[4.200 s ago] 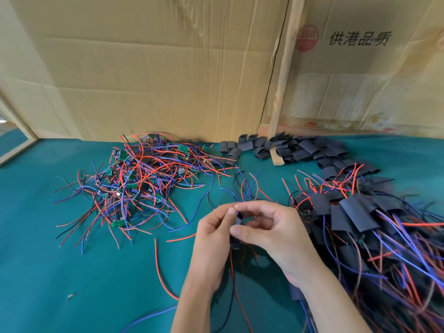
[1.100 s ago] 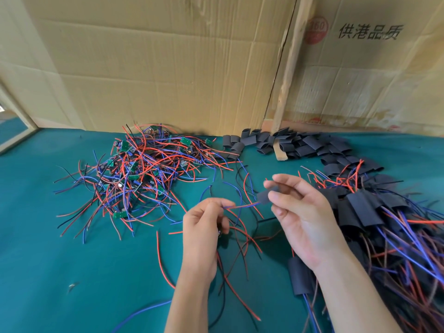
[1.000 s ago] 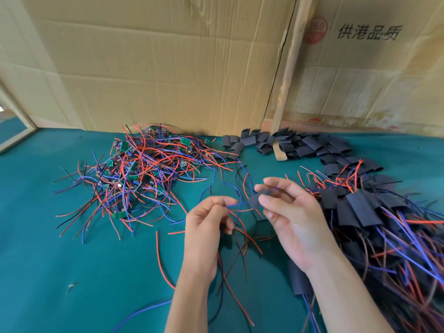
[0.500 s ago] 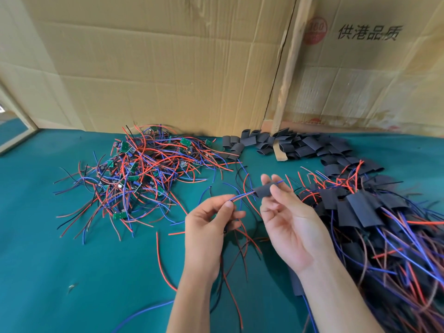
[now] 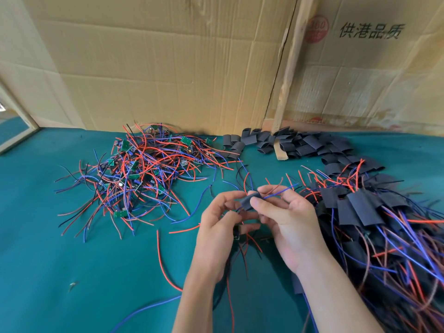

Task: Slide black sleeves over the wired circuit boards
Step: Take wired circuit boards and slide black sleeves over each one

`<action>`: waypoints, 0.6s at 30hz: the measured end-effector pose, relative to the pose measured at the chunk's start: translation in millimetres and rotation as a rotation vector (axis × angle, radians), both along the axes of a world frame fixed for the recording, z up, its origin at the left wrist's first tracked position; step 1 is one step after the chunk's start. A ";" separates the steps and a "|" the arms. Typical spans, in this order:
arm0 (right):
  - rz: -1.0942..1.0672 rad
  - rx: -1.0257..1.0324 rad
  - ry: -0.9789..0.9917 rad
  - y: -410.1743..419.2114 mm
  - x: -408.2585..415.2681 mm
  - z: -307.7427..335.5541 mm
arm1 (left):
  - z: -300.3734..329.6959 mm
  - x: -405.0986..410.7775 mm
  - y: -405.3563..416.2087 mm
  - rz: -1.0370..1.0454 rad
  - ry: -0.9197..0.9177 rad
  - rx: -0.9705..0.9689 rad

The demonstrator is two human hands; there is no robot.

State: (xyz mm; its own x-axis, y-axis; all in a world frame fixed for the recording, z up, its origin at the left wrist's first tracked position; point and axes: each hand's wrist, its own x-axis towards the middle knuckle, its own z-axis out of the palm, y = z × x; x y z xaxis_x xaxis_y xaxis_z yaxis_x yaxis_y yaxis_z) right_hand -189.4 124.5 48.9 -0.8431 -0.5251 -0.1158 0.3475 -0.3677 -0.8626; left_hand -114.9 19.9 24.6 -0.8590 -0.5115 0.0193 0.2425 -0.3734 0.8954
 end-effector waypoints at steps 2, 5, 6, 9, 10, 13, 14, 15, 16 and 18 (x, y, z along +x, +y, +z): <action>-0.022 -0.019 -0.004 0.4 -2.8 1.3 | 1.1 0.4 -0.4 -0.064 0.038 0.090; -0.048 -0.155 -0.063 2.2 -7.9 2.6 | -0.6 3.4 -3.3 -0.131 0.003 0.163; -0.060 -0.197 -0.076 2.5 -9.6 3.3 | -1.0 5.0 -3.9 -0.137 -0.016 0.165; -0.107 -0.287 -0.106 4.8 -13.7 2.6 | -1.8 7.4 -5.1 -0.102 -0.058 0.146; -0.113 -0.298 -0.109 5.5 -15.0 2.1 | -1.5 7.7 -5.7 -0.080 -0.064 0.149; -0.074 -0.271 -0.084 6.3 -15.9 1.8 | -0.3 8.7 -8.4 -0.036 -0.050 0.132; -0.050 -0.249 -0.068 5.9 -15.2 1.4 | 0.5 9.4 -9.3 -0.036 -0.044 0.119; -0.028 -0.221 -0.048 5.9 -14.5 1.1 | 0.9 10.2 -10.1 -0.043 -0.039 0.107; -0.007 -0.190 -0.027 5.9 -14.2 0.8 | 1.4 11.1 -10.1 -0.057 -0.036 0.102; 0.036 -0.151 0.001 7.6 -13.9 0.9 | 2.0 12.1 -9.6 -0.081 -0.018 0.117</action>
State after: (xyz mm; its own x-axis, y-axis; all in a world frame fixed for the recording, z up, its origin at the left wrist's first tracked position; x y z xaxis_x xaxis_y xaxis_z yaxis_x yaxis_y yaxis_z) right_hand -203.3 132.1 49.9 -0.8238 -0.5660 -0.0320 0.3616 -0.4811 -0.7987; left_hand -102.8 10.3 26.7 -0.8974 -0.4381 -0.0523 0.1913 -0.4931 0.8487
